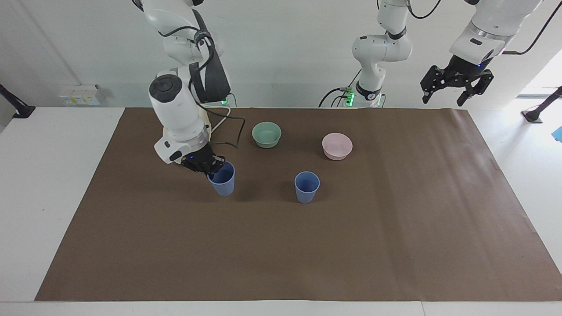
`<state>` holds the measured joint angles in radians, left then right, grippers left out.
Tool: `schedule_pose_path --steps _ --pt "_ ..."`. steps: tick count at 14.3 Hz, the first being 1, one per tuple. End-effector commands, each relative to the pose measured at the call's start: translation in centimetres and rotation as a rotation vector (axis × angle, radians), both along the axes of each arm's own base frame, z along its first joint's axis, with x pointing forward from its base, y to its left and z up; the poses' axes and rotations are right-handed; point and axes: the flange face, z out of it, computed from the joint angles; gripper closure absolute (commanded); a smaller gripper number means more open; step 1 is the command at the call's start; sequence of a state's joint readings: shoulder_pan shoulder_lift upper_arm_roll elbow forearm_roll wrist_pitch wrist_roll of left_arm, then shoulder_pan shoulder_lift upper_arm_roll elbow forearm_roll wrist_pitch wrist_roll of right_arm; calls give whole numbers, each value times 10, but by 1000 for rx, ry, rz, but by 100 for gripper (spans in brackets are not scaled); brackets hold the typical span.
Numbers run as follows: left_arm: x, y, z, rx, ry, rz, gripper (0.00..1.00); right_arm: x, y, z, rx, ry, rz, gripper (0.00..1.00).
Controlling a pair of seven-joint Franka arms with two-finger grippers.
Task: Stack blue cups with both arms
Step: 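Carry the blue cup with the right gripper over the centered cup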
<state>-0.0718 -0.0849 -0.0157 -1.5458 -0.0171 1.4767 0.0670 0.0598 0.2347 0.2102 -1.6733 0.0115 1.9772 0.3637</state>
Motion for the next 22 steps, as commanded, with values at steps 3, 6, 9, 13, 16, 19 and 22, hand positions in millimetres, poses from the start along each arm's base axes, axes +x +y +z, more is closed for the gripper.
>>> schedule_pose_path --steps 3,6,9,13,16,19,22 --pt "-5 4 7 11 3 -3 0 5 63 28 34 -41 -5 100" --pt "-5 4 7 11 3 -3 0 2 121 52 82 -82 -72 100" --pt "-5 4 7 11 3 -1 0 -1 153 64 115 -120 -45 100" --pt "-5 4 7 11 3 -3 0 -14 193 54 135 -118 11 100" --pt "-5 4 7 11 3 -3 0 -21 213 42 141 -108 39 100" --pt "-5 4 7 11 3 -3 0 -22 215 27 125 -90 43 100" --pt "-5 4 6 11 3 -3 0 -21 216 19 126 -81 41 100"
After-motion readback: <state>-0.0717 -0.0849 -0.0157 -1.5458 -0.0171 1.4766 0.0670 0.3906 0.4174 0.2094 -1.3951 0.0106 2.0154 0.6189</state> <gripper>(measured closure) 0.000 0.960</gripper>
